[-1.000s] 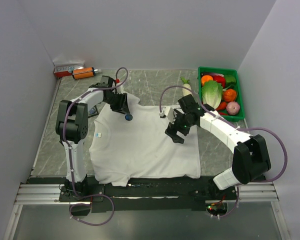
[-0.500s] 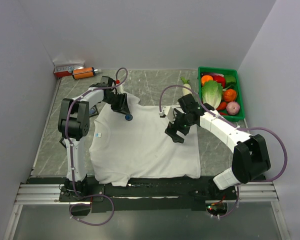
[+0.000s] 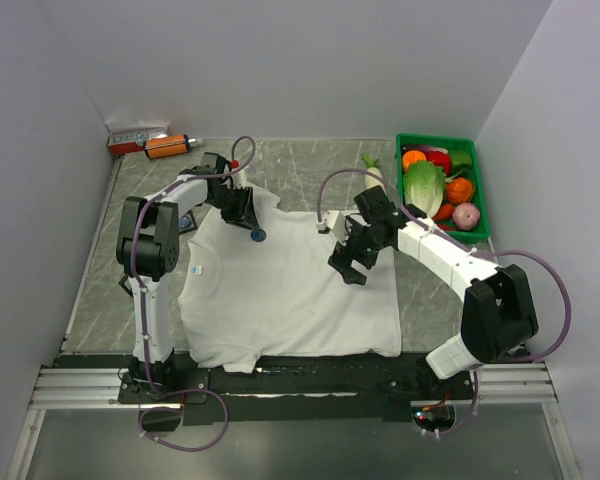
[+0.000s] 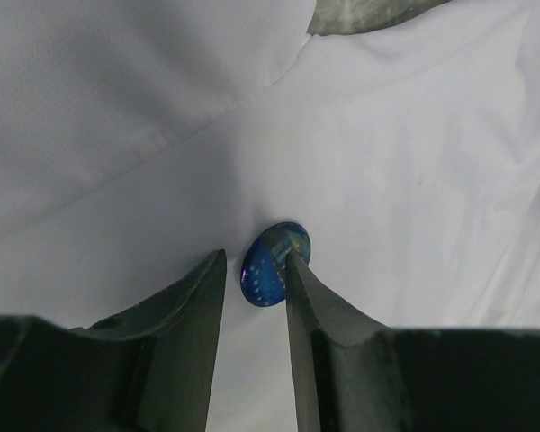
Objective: Remove the brooch from the garment
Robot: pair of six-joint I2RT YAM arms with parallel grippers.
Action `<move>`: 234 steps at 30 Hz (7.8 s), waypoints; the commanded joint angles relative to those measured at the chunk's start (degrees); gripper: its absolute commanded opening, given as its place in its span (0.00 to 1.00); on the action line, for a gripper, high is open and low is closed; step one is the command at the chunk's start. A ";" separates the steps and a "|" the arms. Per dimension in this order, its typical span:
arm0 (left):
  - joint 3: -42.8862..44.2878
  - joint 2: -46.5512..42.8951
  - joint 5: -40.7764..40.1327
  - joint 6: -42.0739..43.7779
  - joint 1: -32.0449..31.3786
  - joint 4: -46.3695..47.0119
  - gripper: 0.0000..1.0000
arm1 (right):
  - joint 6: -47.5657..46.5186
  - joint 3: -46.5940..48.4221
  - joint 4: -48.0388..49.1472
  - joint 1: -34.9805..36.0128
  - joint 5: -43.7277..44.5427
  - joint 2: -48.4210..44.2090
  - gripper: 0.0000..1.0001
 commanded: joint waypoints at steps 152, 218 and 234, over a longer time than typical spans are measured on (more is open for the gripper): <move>-16.65 -15.03 28.56 9.83 -7.12 13.83 0.38 | 54.82 6.04 46.01 -2.05 -42.14 23.63 0.14; -11.28 -20.91 21.89 26.46 -7.74 1.51 0.01 | 26.32 5.07 36.55 2.61 17.63 0.50 1.00; -6.02 -19.52 20.92 30.05 -5.37 -5.67 0.01 | 10.16 10.44 27.37 5.24 -20.62 13.33 0.94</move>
